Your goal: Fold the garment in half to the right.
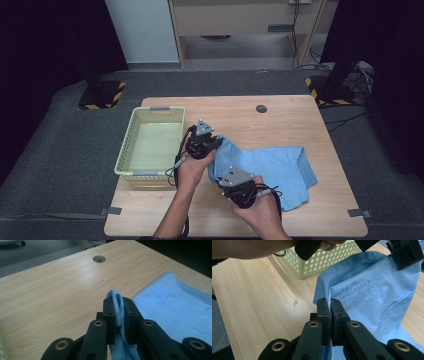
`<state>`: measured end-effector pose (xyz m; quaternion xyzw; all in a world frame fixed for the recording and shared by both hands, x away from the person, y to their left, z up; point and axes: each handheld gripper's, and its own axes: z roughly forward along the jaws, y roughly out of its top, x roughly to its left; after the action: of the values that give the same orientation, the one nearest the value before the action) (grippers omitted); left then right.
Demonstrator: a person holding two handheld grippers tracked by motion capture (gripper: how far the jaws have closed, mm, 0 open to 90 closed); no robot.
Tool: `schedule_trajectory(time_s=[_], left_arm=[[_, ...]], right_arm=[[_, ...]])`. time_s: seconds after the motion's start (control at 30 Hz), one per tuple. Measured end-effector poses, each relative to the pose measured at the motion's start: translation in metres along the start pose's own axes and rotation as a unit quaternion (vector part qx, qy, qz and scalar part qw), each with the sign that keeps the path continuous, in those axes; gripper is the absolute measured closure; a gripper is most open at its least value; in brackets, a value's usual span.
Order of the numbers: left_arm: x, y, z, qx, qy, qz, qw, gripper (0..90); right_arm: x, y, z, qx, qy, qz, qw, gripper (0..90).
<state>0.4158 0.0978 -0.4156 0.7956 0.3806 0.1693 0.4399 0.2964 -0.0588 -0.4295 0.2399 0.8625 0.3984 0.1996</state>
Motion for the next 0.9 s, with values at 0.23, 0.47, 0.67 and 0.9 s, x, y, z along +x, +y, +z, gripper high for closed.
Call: schedule_trajectory(time_s=[0.23,0.47,0.67,0.9], left_arm=[[0.001,-0.002,-0.011,-0.003,0.003,-0.005,1.0,82.6],[0.002,-0.003,-0.02,-0.004,0.009,-0.005,0.9999,82.6],[0.002,-0.003,-0.025,-0.003,0.009,-0.003,0.9999,82.6],[0.009,-0.003,-0.031,-0.004,0.016,-0.006,0.9999,82.5]], right_arm=[[0.008,0.006,0.0,-0.002,0.003,-0.001,1.0,87.7],[0.015,0.012,-0.001,-0.005,0.004,-0.007,1.0,87.7],[0.02,0.014,0.0,-0.007,0.005,-0.007,0.9999,87.7],[0.024,0.021,0.004,-0.01,0.008,-0.007,0.9999,87.7]])
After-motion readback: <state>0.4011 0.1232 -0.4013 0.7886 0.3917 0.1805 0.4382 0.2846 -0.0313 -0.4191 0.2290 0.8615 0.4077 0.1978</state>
